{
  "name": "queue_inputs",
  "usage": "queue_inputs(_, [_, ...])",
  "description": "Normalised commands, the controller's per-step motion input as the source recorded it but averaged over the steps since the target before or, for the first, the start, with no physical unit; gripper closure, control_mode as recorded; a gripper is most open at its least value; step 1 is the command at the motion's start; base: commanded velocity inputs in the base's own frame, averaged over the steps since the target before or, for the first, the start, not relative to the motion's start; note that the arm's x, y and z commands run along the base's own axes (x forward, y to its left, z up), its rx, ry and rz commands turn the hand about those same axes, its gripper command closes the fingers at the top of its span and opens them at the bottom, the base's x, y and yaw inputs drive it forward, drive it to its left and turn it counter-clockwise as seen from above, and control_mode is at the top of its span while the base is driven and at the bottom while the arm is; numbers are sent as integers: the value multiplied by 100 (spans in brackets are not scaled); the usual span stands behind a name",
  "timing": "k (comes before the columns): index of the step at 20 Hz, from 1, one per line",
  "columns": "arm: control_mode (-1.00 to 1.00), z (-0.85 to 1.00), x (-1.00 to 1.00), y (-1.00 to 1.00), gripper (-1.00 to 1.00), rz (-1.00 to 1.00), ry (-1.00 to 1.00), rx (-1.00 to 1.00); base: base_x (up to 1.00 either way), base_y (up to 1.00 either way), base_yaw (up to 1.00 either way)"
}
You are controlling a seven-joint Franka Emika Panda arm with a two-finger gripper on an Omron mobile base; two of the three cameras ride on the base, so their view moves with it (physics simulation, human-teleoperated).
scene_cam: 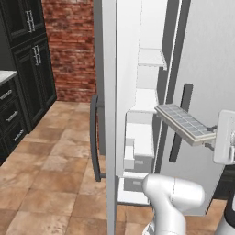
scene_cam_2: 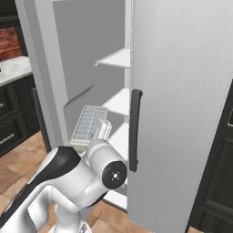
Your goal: The ice cube tray has been filled with water. Take the tray and place it in the freezer to make ice. Close the freezer door after placing the tray.
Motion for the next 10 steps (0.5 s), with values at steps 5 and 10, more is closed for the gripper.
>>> queue_inputs(5, [-100, -7, 12, 19, 100, -1, 0, -2, 0, 0, 0])
queue_inputs(10, [-100, -9, 22, 24, 100, -5, 0, -4, 0, 0, 0])
